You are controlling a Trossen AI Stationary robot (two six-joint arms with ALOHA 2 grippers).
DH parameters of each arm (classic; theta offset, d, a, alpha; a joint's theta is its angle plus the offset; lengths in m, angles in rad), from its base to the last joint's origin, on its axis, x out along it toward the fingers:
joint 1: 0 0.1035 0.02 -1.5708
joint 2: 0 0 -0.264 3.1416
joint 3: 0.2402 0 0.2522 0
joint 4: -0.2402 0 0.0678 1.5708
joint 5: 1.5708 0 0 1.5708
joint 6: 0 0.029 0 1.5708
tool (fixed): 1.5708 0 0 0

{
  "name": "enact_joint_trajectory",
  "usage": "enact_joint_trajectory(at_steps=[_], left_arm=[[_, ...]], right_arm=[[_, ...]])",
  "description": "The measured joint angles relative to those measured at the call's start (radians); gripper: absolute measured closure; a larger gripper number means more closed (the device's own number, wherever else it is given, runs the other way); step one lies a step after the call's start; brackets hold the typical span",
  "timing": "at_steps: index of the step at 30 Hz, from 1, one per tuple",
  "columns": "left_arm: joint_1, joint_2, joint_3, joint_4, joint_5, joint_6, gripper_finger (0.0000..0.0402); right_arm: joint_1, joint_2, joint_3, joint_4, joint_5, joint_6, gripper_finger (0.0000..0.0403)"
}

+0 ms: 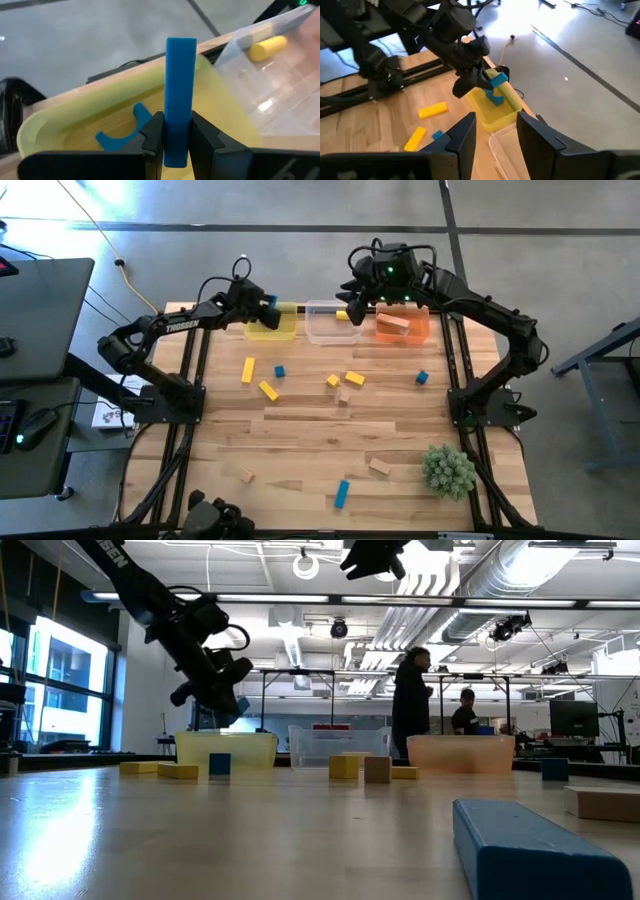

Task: Sort & place blocks by color
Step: Put the blue block into the yellow bin, then put the yellow block into the transparent bin

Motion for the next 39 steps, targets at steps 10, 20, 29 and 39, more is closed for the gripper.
enact_joint_trajectory(at_steps=[10, 20, 29, 39], left_arm=[[0.015, 0.003, 0.000, -0.002, 0.007, 0.073, 0.0300], [0.015, -0.015, 0.000, 0.009, 0.110, 0.077, 0.0274], [0.011, -0.142, 0.000, 0.008, 0.267, 0.104, 0.0273], [-0.082, -0.306, 0.000, -0.020, 0.313, 0.105, 0.0273]], right_arm=[[0.049, 0.000, 0.000, -0.061, 0.064, 0.186, 0.0273], [0.144, 0.000, 0.000, -0.267, 0.170, 0.357, 0.0251], [0.225, -0.001, -0.020, -0.358, 0.183, 0.495, 0.0222], [0.255, 0.001, -0.275, -0.317, 0.172, 0.552, 0.0222]])
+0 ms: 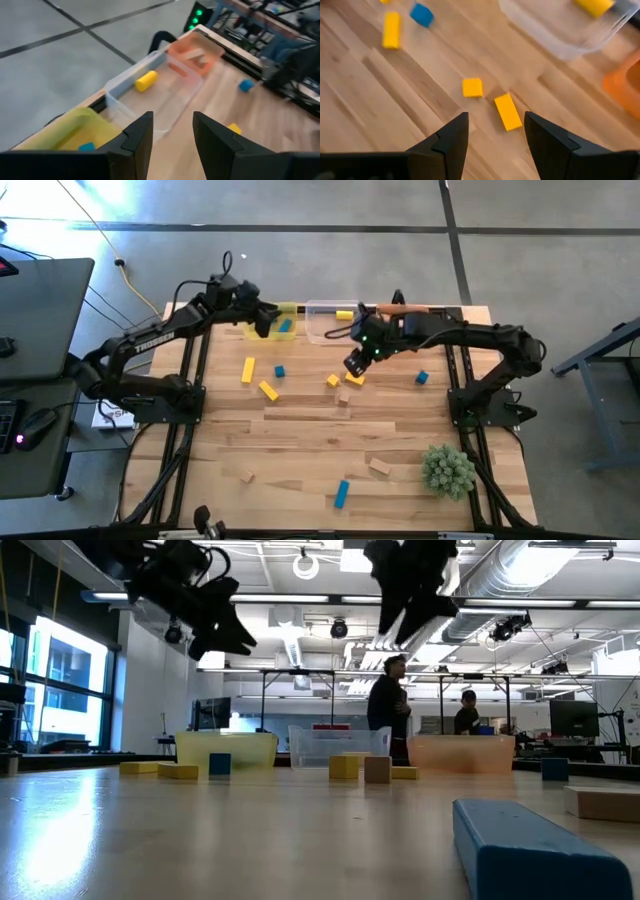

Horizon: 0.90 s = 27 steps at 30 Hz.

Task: Sort & place blocks by color
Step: Put the yellow block into the transparent bin

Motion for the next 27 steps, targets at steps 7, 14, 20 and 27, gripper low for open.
enact_joint_trajectory(at_steps=[7, 14, 20, 27], left_arm=[[-0.073, -0.032, 0.000, -0.040, 0.000, 0.000, 0.0273], [-0.123, -0.032, 0.000, -0.054, -0.004, -0.003, 0.0273], [-0.144, -0.032, 0.000, -0.054, -0.018, -0.011, 0.0273], [-0.148, -0.032, 0.000, -0.054, -0.018, -0.011, 0.0273]], right_arm=[[-0.003, 0.000, -0.202, 0.179, -0.009, -0.061, 0.0222], [-0.005, 0.000, -0.352, 0.349, -0.010, -0.146, 0.0222], [-0.005, 0.000, -0.474, 0.554, -0.014, -0.258, 0.0222], [-0.016, 0.000, -0.612, 0.717, -0.009, -0.315, 0.0222]])
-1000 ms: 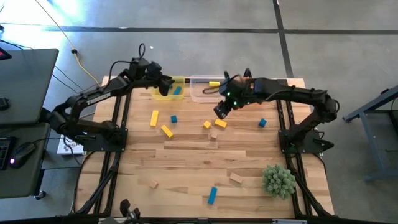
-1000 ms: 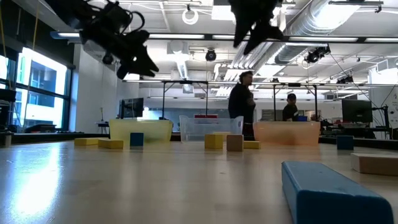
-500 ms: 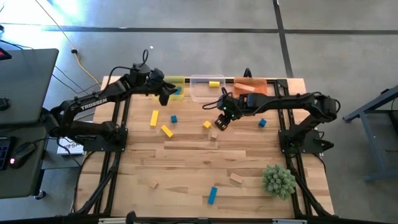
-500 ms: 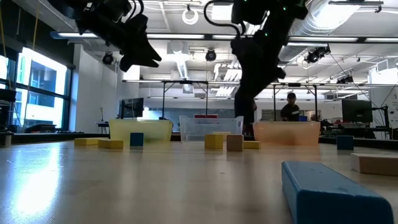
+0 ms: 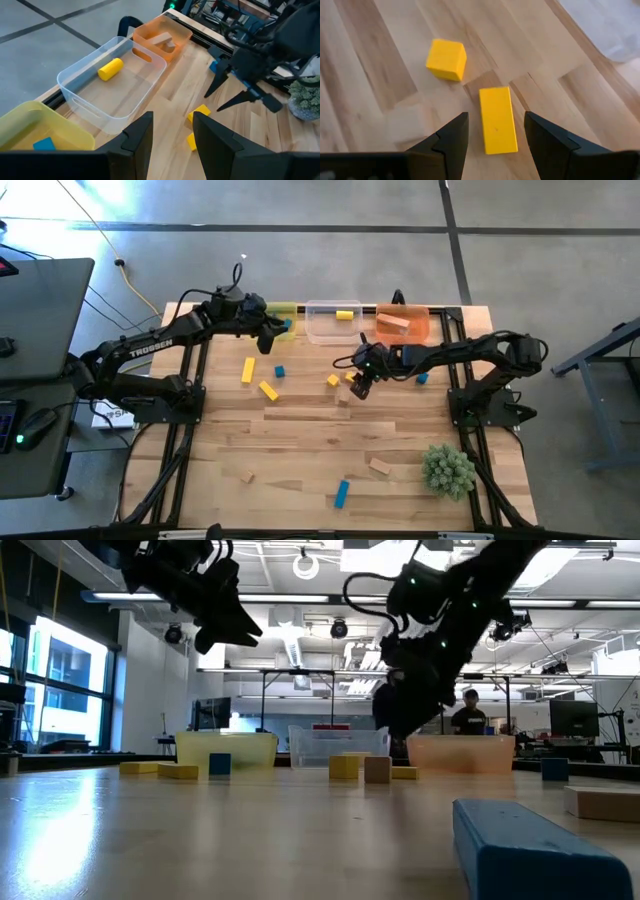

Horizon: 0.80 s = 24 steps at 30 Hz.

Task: Sort & place blocks by color
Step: Put the yellow block into the transparent bin

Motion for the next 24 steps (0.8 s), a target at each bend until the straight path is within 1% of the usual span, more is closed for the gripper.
enact_joint_trajectory(at_steps=[9, 16, 24], left_arm=[[0.000, 0.000, 0.000, 0.001, -0.006, -0.016, 0.0273], [0.000, 0.000, 0.000, 0.001, -0.007, -0.019, 0.0273], [0.000, 0.000, 0.000, 0.001, -0.068, -0.042, 0.0273]], right_arm=[[0.000, 0.000, -0.126, 0.157, 0.003, -0.021, 0.0222], [0.000, 0.000, -0.139, 0.181, 0.003, -0.069, 0.0222], [-0.005, -0.001, -0.139, 0.185, -0.008, -0.130, 0.0222]])
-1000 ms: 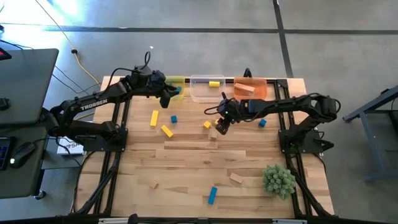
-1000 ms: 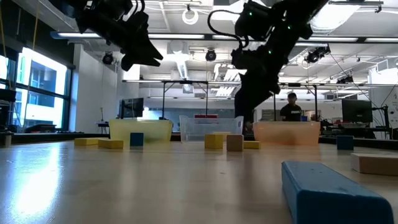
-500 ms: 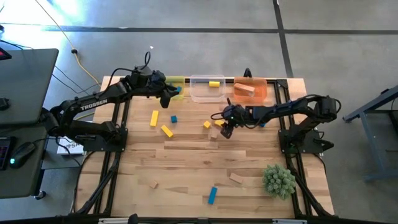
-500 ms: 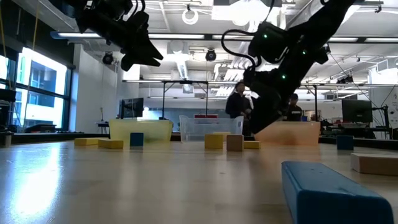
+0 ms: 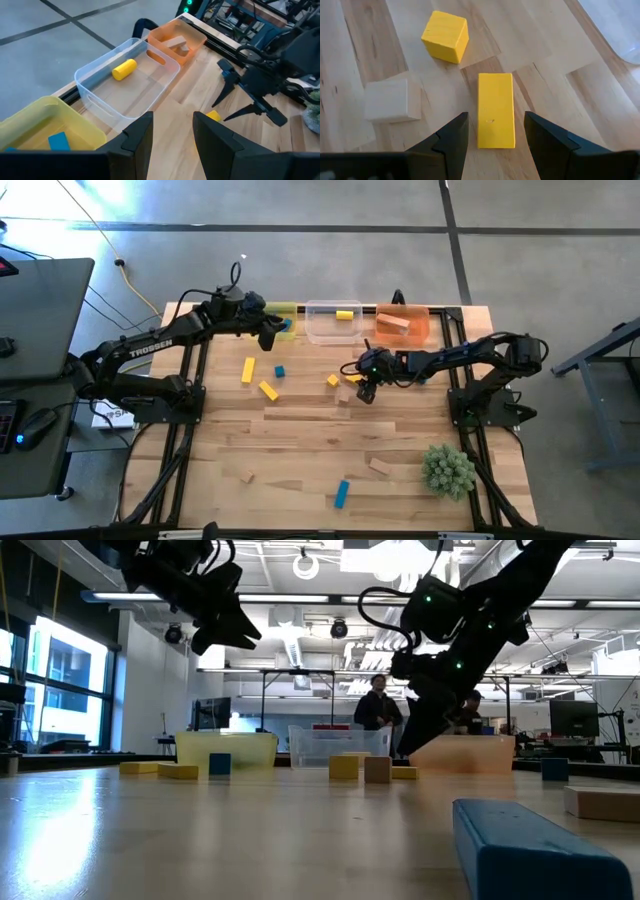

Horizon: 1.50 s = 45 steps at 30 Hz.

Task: Sort & place blocks by color
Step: Put the yellow block into the transparent bin

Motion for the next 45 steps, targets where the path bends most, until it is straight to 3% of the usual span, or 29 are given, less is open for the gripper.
enact_joint_trajectory(at_steps=[10, 24, 27, 33, 45], left_arm=[[0.000, 0.000, 0.000, 0.000, -0.016, 0.000, 0.0273], [0.000, 0.000, 0.000, 0.000, -0.041, 0.000, 0.0273], [0.000, 0.000, 0.000, 0.000, -0.041, 0.000, 0.0273], [0.001, 0.000, 0.000, 0.001, -0.044, 0.000, 0.0273], [0.001, 0.000, 0.000, 0.002, -0.044, 0.034, 0.0273]], right_arm=[[-0.058, 0.050, 0.000, 0.031, -0.109, -0.021, 0.0222], [-0.058, 0.124, 0.007, 0.041, -0.070, -0.030, 0.0222], [-0.057, 0.127, 0.020, 0.028, -0.063, -0.030, 0.0236], [-0.058, 0.130, 0.038, 0.027, -0.050, -0.030, 0.0302], [-0.059, 0.125, 0.040, 0.005, -0.057, 0.044, 0.0303]])
